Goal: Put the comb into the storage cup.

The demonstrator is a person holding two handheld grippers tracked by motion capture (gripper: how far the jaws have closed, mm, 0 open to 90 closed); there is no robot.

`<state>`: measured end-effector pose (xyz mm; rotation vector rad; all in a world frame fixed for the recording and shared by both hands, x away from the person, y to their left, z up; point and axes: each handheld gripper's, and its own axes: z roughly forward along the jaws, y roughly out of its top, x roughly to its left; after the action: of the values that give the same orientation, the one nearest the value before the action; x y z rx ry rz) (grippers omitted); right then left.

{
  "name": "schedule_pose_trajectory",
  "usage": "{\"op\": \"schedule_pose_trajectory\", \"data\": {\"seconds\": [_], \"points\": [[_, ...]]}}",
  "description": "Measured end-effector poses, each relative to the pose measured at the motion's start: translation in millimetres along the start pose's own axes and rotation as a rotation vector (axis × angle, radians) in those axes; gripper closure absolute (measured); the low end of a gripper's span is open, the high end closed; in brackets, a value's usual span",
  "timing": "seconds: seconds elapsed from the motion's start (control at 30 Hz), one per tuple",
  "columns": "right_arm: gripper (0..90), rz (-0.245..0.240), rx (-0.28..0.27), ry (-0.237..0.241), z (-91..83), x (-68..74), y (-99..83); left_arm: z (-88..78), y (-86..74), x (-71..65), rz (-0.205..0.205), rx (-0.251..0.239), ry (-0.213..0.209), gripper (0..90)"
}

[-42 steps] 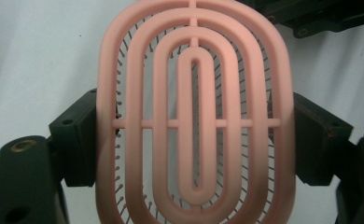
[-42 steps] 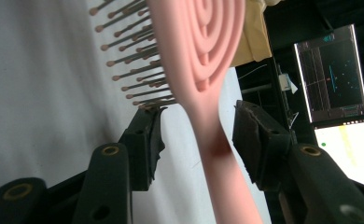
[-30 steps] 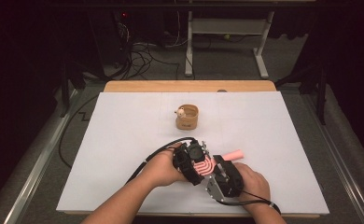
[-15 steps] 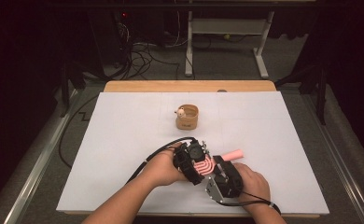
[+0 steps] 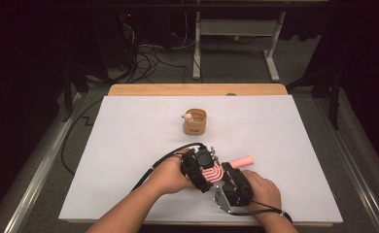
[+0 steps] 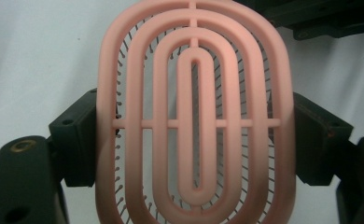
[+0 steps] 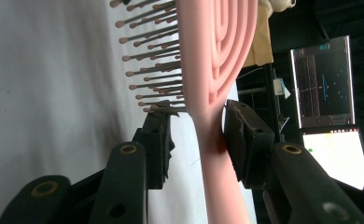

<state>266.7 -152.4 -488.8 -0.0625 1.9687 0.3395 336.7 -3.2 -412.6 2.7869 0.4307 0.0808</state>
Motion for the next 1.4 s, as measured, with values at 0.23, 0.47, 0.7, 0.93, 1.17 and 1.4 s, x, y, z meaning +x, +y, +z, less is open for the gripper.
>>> {"op": "schedule_pose_trajectory", "data": {"seconds": [0.23,0.47,0.7,0.93,1.17,1.4], "points": [[66.2,-0.012,0.016,0.002,0.2,-0.7,-0.5,1.0,2.2,-0.7,-0.004,-0.007,-0.011,19.6],[72.8,-0.001,0.011,-0.009,-1.6,-1.8,-0.4,-0.3,1.6,-1.8,0.003,-0.009,0.002,19.6],[75.3,-0.023,0.016,-0.015,-2.9,-2.6,1.0,-2.2,1.4,-2.6,0.0,-0.016,0.001,19.6],[76.0,-0.027,0.018,-0.027,-2.6,-1.8,1.5,-2.6,1.1,-1.7,-0.002,-0.019,-0.003,19.6],[76.3,-0.031,0.022,-0.018,-2.2,-2.3,1.3,-2.2,1.6,-1.7,-0.009,-0.022,-0.008,19.5],[76.9,-0.043,0.025,-0.026,-2.4,-2.3,1.8,-2.9,1.2,-0.8,-0.011,-0.025,-0.011,19.5]]}}
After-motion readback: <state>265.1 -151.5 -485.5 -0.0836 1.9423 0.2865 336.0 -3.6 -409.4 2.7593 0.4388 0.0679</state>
